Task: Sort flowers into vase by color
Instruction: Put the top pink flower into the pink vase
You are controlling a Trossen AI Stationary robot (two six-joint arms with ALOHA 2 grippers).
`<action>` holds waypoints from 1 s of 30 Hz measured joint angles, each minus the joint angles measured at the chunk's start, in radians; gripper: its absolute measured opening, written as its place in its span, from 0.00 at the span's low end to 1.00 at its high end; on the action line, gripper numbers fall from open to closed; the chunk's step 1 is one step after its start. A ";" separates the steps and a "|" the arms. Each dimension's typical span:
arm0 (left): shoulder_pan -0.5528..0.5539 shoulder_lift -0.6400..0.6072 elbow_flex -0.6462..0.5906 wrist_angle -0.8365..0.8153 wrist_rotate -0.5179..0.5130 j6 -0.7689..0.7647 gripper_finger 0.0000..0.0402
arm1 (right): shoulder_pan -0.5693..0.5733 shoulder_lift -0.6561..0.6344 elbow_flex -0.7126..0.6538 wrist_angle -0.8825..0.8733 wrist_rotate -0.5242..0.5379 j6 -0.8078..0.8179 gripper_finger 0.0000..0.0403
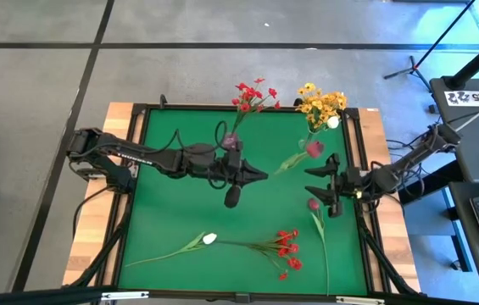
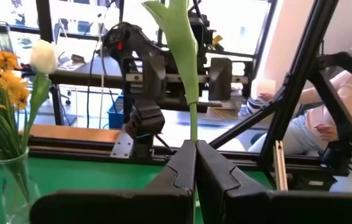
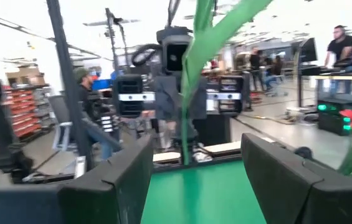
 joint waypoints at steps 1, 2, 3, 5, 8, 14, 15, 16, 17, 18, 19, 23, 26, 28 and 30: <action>-0.002 0.000 0.000 0.001 0.000 0.000 0.00 | -0.019 0.024 0.000 0.021 -0.003 0.000 0.60; -0.003 0.000 0.000 0.002 -0.001 0.000 0.00 | -0.038 0.047 0.000 0.040 -0.012 0.000 0.60; -0.004 0.000 0.000 0.001 0.000 0.000 0.00 | -0.058 0.069 0.000 0.060 -0.029 0.000 0.60; -0.005 0.000 0.000 0.000 0.009 -0.001 0.00 | -0.101 0.111 0.000 0.122 -0.075 0.000 0.60; -0.005 0.000 0.000 -0.002 0.018 -0.006 0.00 | -0.166 0.174 0.000 0.220 -0.162 0.014 0.60; -0.005 0.000 0.000 -0.005 0.018 -0.007 0.00 | -0.296 0.273 0.000 0.361 -0.332 0.083 0.60; -0.005 0.000 0.000 -0.008 0.018 -0.008 0.00 | -0.315 0.287 0.000 0.375 -0.357 0.100 0.60; -0.005 0.000 0.000 -0.011 0.018 -0.008 0.00 | -0.333 0.300 0.000 0.387 -0.380 0.113 0.60; -0.005 0.000 0.000 -0.012 0.018 -0.011 0.00 | -0.349 0.313 0.000 0.400 -0.403 0.129 0.60; -0.005 0.000 0.000 -0.012 0.018 -0.018 0.00 | -0.364 0.326 0.000 0.418 -0.424 0.138 0.60; -0.005 0.002 0.000 -0.012 0.020 -0.027 0.00 | -0.377 0.340 0.000 0.438 -0.441 0.149 0.60; -0.004 0.020 0.000 -0.013 0.026 -0.033 0.00 | -0.414 0.398 0.000 0.537 -0.529 0.167 0.60; -0.004 0.038 0.000 -0.011 0.026 -0.040 0.00 | -0.416 0.434 0.000 0.606 -0.567 0.166 0.60; -0.002 0.050 0.000 -0.010 0.026 -0.053 0.00 | -0.414 0.448 0.000 0.623 -0.567 0.166 0.60; 0.001 0.062 0.000 -0.008 0.026 -0.057 0.00 | -0.413 0.455 0.000 0.623 -0.567 0.166 0.60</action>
